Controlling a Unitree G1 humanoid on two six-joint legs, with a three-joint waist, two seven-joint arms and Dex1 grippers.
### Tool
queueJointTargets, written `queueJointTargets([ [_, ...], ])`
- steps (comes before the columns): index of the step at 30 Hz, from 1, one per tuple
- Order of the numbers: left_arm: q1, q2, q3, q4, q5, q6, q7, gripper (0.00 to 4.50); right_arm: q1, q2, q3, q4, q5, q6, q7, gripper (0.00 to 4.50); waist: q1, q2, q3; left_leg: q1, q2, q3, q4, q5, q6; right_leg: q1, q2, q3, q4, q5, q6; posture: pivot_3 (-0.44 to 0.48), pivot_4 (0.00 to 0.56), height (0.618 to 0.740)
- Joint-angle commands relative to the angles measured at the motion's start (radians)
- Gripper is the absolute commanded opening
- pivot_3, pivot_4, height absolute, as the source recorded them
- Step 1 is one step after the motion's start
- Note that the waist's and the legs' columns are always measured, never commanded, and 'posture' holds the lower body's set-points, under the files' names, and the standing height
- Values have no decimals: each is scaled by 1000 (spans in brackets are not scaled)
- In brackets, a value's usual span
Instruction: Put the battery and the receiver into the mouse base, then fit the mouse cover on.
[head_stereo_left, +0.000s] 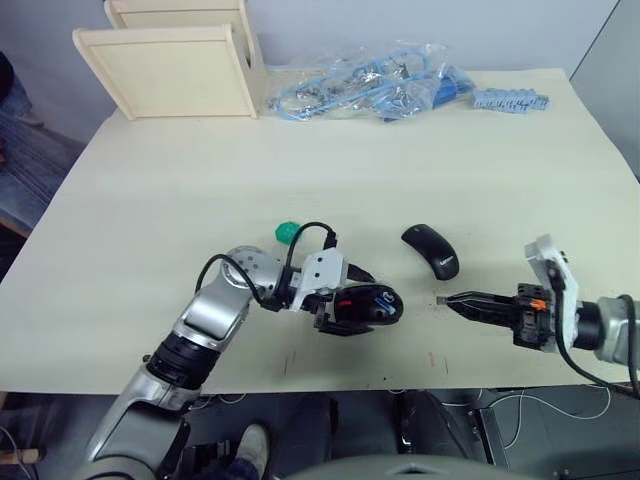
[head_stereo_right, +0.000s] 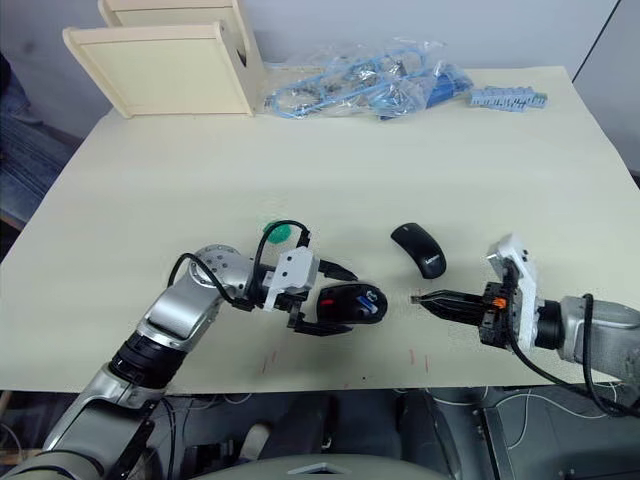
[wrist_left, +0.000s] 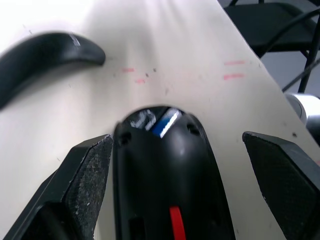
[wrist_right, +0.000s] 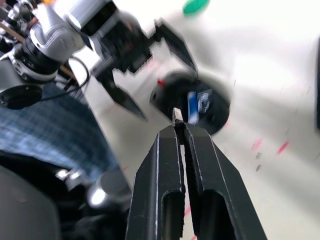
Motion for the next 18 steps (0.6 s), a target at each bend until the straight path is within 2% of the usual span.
queueJointTargets([
  [1,-3,-11,-1,15,6,-40,0,4395,50,17,-47,-37,-140,-146,114,0,0,0,0,0,0,0,0,0,0,0,0,0,0,0,0,0,150,740],
  [10,-21,-45,-23,77,36,-81,-1,4395,166,67,-33,51,-455,-539,407,0,0,0,0,5,0,1,1,0,0,6,0,0,0,1,0,0,150,740],
  [13,-28,-59,-29,92,51,-84,3,4395,167,106,-25,83,-493,-643,473,0,-1,0,0,5,0,1,1,0,0,6,1,0,0,1,0,0,150,740],
  [18,-41,-79,-38,112,67,-83,7,4395,151,143,-11,109,-524,-700,498,0,-1,0,0,6,0,0,1,0,0,7,1,1,0,1,0,0,150,740],
])
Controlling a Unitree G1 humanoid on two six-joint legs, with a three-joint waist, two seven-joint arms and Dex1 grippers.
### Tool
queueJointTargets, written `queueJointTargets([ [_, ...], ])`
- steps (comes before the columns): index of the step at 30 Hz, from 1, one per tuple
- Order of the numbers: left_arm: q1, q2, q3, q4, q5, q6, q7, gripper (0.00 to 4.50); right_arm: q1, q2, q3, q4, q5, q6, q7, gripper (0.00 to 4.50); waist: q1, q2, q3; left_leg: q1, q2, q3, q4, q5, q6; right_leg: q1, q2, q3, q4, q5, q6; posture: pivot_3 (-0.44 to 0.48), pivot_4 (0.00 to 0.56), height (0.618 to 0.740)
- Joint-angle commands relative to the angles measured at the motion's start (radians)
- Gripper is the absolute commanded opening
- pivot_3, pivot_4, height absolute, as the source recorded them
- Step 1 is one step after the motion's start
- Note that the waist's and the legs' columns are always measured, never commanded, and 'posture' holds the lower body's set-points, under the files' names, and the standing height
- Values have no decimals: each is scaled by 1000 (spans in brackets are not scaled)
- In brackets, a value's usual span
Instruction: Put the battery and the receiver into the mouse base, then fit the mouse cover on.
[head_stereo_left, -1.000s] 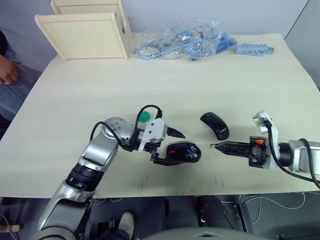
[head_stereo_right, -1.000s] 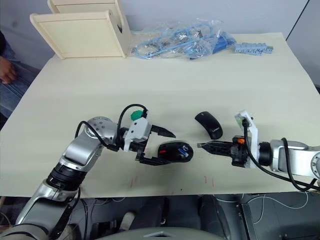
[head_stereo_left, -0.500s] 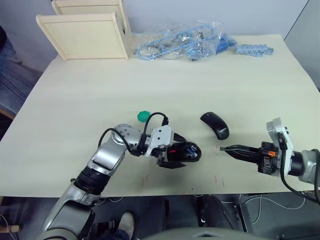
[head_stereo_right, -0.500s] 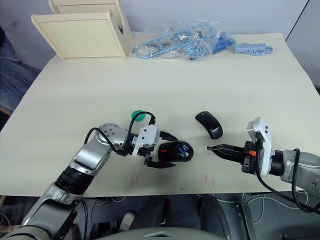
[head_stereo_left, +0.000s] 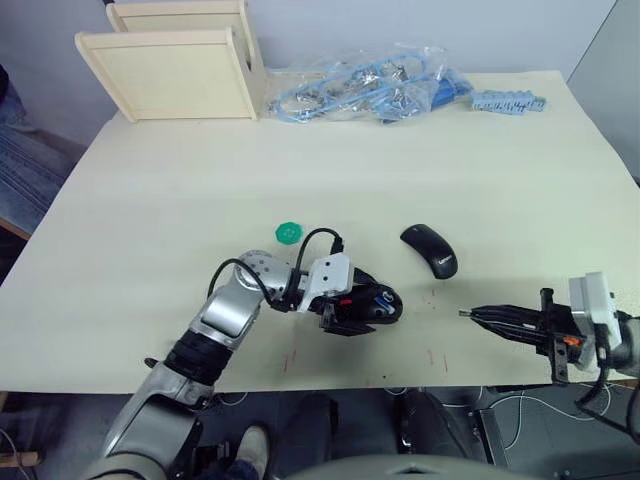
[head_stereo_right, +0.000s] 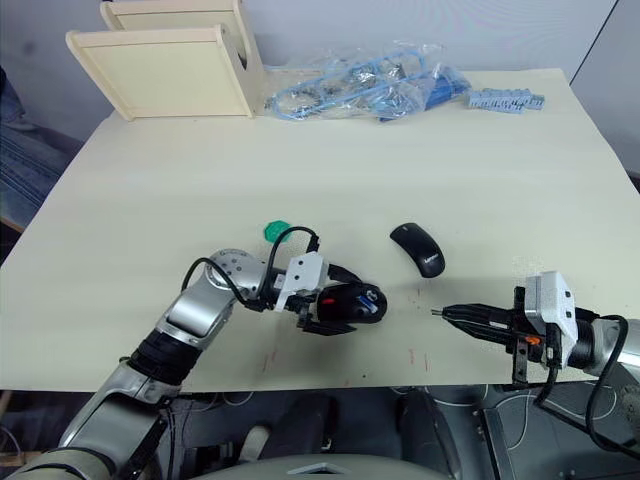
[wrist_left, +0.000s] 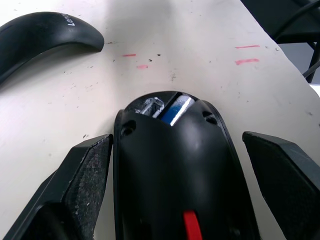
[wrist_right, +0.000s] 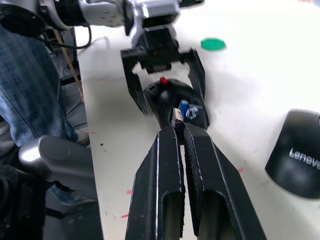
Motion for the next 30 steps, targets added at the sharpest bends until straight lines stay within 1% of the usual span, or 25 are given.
queueJointTargets([
  [1,-16,-12,-8,1,9,-12,5,4395,-10,14,0,-3,-14,-42,16,0,0,0,0,0,0,0,0,0,0,0,0,0,0,0,0,0,150,740],
  [13,-20,-29,-16,10,32,1,23,4395,-15,28,10,0,-25,-58,22,0,0,0,0,0,0,0,0,0,0,0,0,0,1,0,0,0,150,740],
  [14,-18,-28,-16,9,33,1,23,3776,-17,27,12,1,-26,-58,24,0,0,0,0,0,0,0,0,0,0,0,0,0,1,0,0,0,150,740],
  [16,-14,-25,-15,7,35,2,23,3173,-22,25,15,1,-26,-57,27,0,0,0,0,1,0,0,0,0,0,0,0,0,1,0,0,0,150,740],
  [21,-12,-12,-15,6,40,1,19,3061,-48,11,23,-6,-22,-27,20,0,1,0,0,1,0,0,0,0,0,0,0,0,1,0,0,0,150,740],
  [23,-14,-9,-17,5,42,5,19,3035,-61,-9,36,-31,-22,35,-19,0,1,0,0,1,0,0,0,0,0,0,0,0,1,0,0,0,150,740],
  [30,-22,-15,-29,-19,51,42,33,3035,-182,-109,83,-207,83,416,-264,0,0,0,0,1,0,-1,1,0,0,0,0,0,3,0,0,0,150,740],
])
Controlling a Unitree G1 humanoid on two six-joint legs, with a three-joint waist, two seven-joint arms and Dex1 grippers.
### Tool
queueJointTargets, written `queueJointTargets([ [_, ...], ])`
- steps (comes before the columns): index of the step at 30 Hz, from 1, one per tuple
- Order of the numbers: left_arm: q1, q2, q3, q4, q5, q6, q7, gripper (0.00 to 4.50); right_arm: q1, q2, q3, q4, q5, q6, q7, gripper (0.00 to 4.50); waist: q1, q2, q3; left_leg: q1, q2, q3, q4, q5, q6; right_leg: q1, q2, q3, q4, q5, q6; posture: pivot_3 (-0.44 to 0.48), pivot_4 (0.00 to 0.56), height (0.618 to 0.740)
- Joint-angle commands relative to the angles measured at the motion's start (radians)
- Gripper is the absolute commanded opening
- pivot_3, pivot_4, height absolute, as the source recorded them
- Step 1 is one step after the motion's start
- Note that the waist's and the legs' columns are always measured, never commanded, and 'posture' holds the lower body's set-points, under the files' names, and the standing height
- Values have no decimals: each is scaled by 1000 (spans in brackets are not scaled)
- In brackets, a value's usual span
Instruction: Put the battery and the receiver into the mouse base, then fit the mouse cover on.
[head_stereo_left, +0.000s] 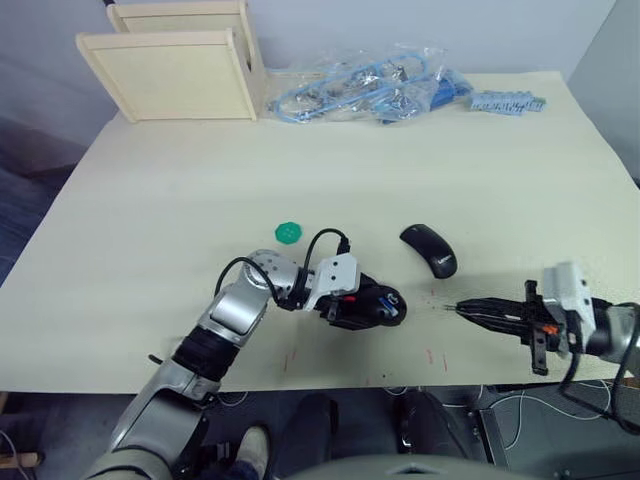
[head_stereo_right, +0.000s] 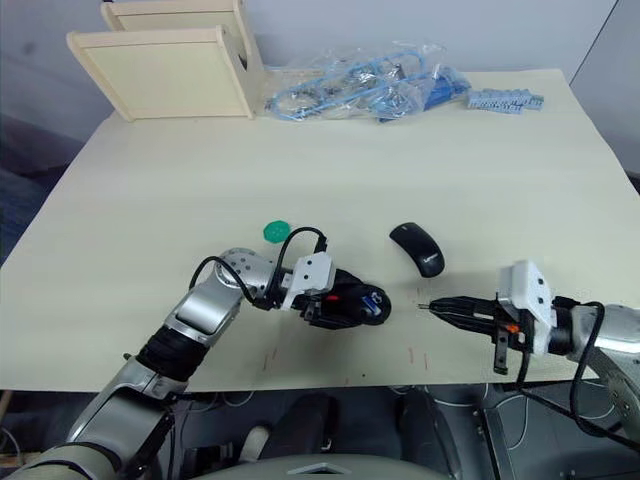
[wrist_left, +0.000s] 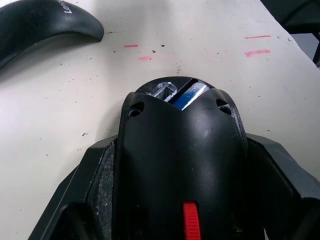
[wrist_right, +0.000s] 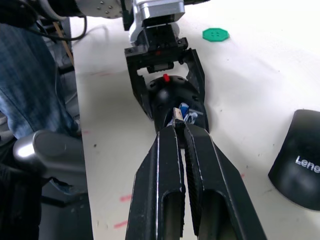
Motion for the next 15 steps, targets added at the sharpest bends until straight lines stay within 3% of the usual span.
queueJointTargets([
  [1,0,-6,-15,-37,14,10,15,3035,-69,-44,5,-100,85,174,-109,0,0,0,0,0,0,0,0,0,0,0,0,0,0,0,0,0,150,740],
  [7,12,-13,-11,-56,23,25,51,3035,-287,-83,49,-132,242,483,-301,0,1,0,0,-1,0,0,1,0,0,0,0,0,0,0,0,0,150,740],
  [15,28,-12,-16,-80,40,31,77,3035,-636,-29,184,-24,411,930,-517,0,0,0,0,-2,0,0,0,0,0,-1,-1,0,-1,0,0,0,150,740],
])
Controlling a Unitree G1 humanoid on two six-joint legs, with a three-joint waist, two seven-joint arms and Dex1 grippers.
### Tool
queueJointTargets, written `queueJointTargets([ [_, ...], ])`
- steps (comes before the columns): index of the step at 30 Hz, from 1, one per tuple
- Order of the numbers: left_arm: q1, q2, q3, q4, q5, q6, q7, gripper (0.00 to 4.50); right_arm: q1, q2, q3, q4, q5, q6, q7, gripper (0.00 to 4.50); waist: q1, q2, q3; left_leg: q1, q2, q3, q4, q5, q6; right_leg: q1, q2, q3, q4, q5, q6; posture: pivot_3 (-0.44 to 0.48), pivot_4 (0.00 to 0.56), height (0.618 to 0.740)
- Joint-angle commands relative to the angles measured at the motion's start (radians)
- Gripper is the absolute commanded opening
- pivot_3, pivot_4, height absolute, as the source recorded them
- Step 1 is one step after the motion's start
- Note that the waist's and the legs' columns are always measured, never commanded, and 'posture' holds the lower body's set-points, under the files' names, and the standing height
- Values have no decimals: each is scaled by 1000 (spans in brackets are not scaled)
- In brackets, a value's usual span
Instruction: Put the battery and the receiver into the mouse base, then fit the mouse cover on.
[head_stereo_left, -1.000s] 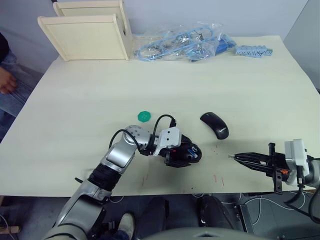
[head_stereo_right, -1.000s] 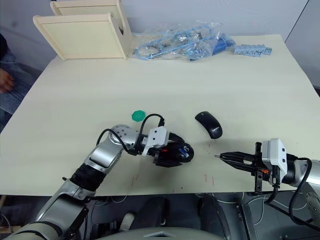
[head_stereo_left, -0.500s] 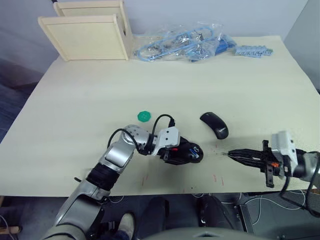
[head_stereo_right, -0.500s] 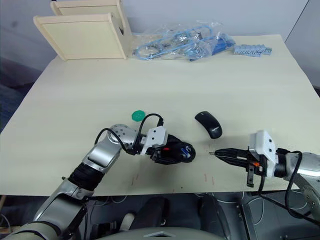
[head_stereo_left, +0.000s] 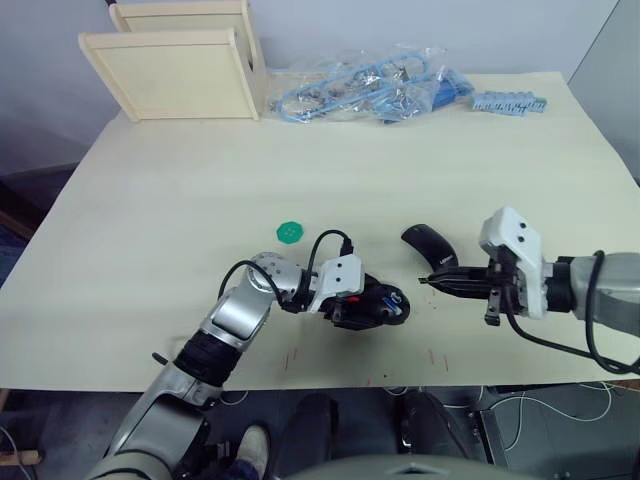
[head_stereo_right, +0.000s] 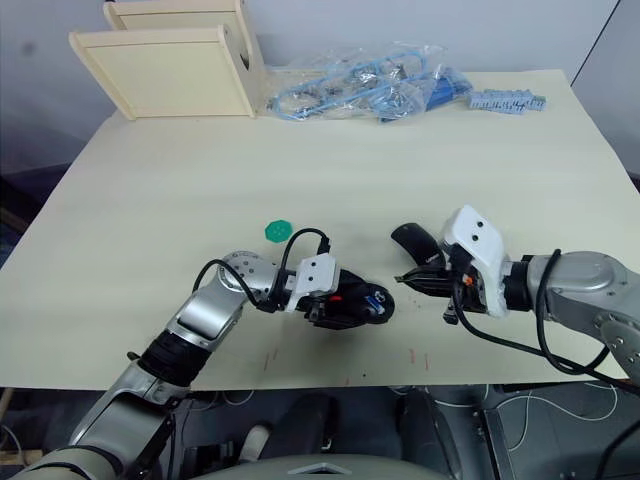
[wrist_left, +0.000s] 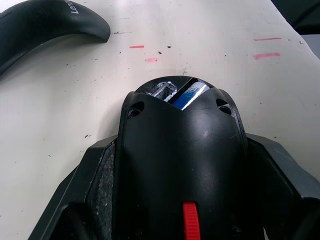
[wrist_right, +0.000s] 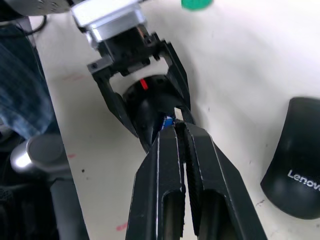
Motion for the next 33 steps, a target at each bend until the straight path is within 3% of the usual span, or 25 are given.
queueJointTargets([
  [1,2,-4,-12,-29,15,9,21,3035,-135,37,52,48,58,203,-80,0,0,0,0,0,0,0,0,0,0,0,0,0,0,0,0,0,150,740],
  [7,-11,-16,-21,-20,24,23,31,3035,-346,76,201,169,103,354,-157,0,2,0,0,-2,0,0,0,0,0,-2,-1,-1,0,0,0,0,150,740],
  [17,-24,-34,-37,-4,27,42,29,3035,-609,70,462,472,454,354,-458,0,0,0,0,-3,0,-1,0,0,0,-2,-1,-2,-1,0,0,0,150,740],
  [28,-37,-41,-51,10,43,58,35,3035,-725,110,616,629,703,354,-732,0,1,0,0,-5,0,-2,-1,0,0,-3,-2,-3,-3,0,0,0,150,740],
  [33,-39,-44,-55,23,51,51,37,3035,-751,135,651,676,729,354,-808,0,2,0,0,-5,0,-3,-1,0,0,-3,-2,-4,-3,0,0,0,150,740],
])
